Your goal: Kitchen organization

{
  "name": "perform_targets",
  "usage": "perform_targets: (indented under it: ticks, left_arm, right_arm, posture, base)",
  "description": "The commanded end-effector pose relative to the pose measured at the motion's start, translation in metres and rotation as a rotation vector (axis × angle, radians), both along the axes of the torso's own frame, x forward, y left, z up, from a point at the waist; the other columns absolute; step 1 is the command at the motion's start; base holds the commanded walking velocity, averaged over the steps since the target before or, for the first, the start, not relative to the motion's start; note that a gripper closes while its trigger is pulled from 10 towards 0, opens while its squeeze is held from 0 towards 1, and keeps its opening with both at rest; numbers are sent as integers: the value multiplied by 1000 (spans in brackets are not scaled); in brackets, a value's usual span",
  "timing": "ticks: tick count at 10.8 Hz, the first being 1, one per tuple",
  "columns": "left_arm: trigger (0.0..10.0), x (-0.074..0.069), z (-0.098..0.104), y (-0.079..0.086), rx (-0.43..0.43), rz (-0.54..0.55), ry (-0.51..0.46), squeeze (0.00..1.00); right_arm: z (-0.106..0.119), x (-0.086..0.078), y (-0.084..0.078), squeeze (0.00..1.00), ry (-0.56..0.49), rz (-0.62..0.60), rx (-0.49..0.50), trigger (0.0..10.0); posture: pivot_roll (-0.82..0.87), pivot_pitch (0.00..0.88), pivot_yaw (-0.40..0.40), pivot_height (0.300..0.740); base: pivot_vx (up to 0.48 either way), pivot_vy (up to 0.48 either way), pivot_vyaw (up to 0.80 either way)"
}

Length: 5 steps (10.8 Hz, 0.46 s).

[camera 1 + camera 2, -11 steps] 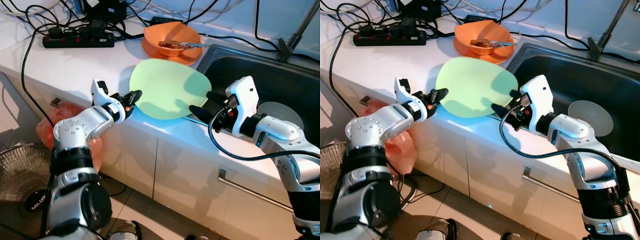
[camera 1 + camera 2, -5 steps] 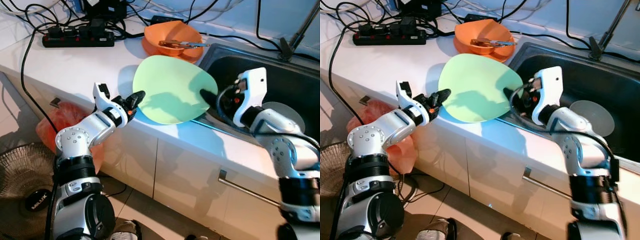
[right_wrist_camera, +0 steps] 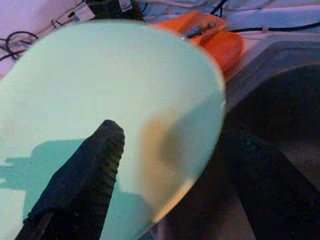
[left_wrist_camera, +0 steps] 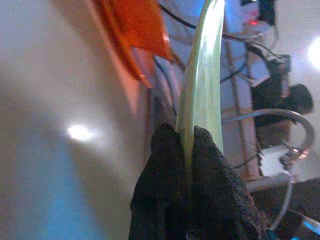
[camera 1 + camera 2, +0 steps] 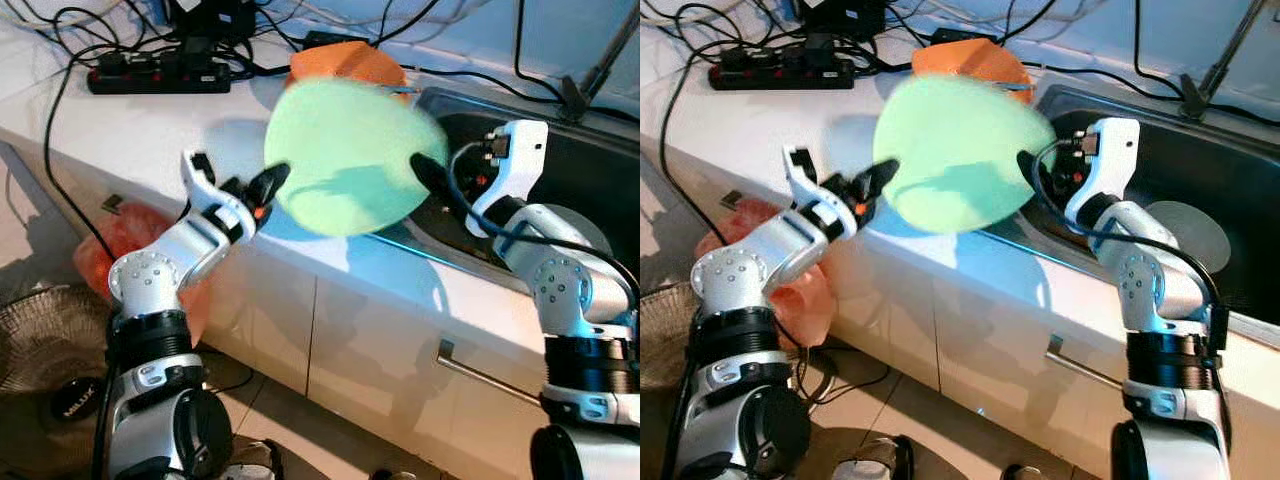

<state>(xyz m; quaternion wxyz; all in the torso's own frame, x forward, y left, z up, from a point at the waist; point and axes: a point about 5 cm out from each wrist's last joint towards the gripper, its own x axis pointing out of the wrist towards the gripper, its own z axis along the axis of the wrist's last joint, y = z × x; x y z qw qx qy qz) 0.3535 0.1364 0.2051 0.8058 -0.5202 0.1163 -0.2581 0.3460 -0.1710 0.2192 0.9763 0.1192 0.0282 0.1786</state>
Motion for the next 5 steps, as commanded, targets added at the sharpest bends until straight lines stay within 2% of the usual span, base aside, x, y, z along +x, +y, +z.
perform_targets:
  ticks: [1,2,4,5]
  left_arm:
    - [0,-1,22,-4,-33,-25,-111,0]
    - [0,-1,23,-4,-38,-27,-120,0]
    - [0,-3,26,-6,-50,-41,-138,0]
    - [0,-3,26,-7,-51,-47,-139,0]
  right_arm:
    - [3,3,-4,0,9,-33,30,10000]
    - [2,5,-6,0,17,-46,45,10000]
    - [3,6,-5,0,37,-48,141,10000]
    - [5,7,-4,0,35,-49,190,0]
  posture:
    - [84,90,4,740]
    - [85,90,4,740]
    - [86,91,5,740]
    - [86,91,5,740]
  base:
    - [0,0,0]
    - [0,0,0]
    - [0,0,0]
    - [0,0,0]
